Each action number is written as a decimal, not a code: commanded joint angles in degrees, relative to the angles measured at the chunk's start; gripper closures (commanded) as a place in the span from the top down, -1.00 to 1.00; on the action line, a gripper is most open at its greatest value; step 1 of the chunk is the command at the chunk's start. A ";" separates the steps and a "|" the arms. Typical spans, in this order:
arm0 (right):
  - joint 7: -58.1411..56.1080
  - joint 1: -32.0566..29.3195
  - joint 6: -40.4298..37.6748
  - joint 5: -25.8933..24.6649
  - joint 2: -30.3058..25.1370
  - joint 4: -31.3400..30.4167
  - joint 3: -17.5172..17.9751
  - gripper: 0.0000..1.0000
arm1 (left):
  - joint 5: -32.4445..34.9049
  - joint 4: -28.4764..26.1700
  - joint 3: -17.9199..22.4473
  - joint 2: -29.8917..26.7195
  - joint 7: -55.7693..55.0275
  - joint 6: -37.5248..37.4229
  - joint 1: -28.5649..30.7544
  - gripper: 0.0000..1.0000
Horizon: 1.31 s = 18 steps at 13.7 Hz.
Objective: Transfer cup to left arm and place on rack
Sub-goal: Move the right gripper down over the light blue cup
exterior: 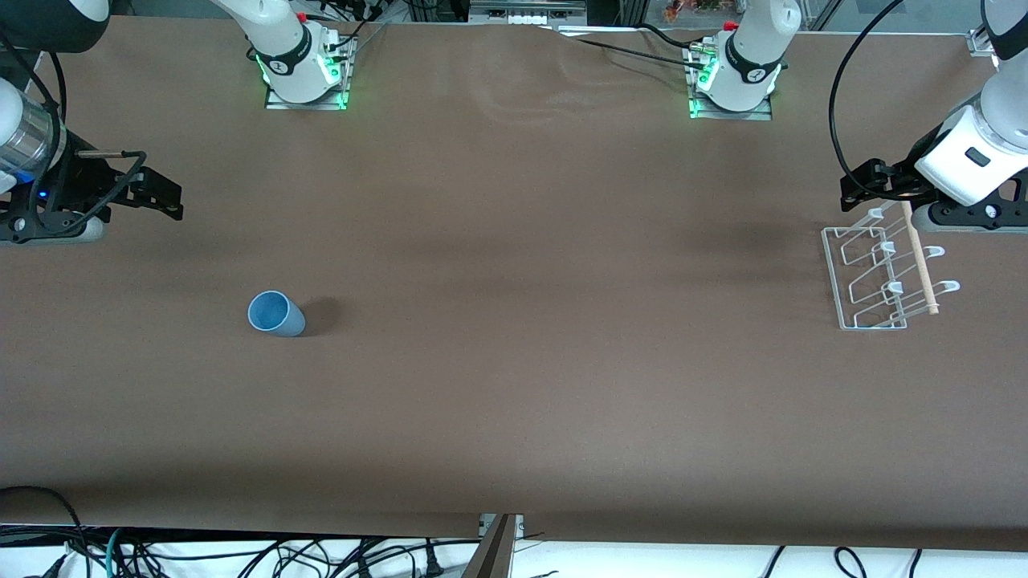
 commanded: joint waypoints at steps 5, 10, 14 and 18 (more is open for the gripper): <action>-0.88 -1.25 -1.03 -0.68 1.00 2.03 0.87 1.00 | -0.43 0.86 0.06 0.40 -0.37 -0.20 0.11 1.00; -0.96 -1.52 -0.94 -0.59 1.00 2.03 0.79 1.00 | -0.43 0.86 0.06 0.40 -0.37 -0.20 0.11 1.00; -0.70 -1.52 -0.85 -1.20 2.31 1.94 0.79 1.00 | -0.35 0.86 0.06 0.40 -0.37 -0.11 0.11 1.00; -0.61 -1.69 -0.50 -3.39 5.56 1.67 0.52 1.00 | -0.35 0.86 0.06 0.40 -0.37 -0.11 0.11 1.00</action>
